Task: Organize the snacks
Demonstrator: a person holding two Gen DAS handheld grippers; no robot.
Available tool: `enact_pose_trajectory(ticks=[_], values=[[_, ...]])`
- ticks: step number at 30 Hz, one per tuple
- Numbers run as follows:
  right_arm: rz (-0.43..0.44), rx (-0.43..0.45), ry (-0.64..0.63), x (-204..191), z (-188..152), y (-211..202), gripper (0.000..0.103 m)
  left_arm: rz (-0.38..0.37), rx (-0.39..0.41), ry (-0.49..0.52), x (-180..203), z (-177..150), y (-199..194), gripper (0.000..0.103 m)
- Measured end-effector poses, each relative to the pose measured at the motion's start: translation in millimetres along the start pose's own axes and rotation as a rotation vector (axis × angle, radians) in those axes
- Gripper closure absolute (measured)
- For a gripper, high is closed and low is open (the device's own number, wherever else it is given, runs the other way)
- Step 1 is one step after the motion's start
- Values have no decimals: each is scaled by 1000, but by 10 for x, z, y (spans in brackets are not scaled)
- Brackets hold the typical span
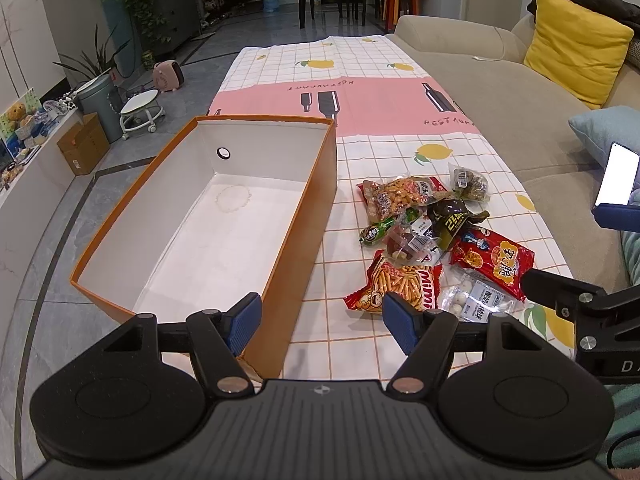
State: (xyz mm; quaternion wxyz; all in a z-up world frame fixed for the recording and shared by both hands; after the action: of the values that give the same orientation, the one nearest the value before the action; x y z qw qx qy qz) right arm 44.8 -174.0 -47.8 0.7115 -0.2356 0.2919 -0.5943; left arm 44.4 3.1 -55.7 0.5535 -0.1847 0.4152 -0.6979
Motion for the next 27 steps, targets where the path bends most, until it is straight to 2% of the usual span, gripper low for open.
enact_pose_trajectory(ticks=[27], values=[[-10, 0, -16, -24, -7, -12, 4, -4, 0, 0, -15, -8, -19, 22]])
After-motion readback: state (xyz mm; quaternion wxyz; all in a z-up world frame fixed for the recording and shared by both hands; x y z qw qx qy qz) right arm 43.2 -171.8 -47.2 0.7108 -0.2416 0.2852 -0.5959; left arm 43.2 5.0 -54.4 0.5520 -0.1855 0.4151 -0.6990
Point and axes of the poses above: each gripper's, at about its wrist camera, not at the fingertips, and y roughly the way its jaws point, x to its right, z to its top, the point moved 7 cm from there along y, roughly the way its jaws point, and after that the axes turned 12 degrees about y, right-handed, at the moved point
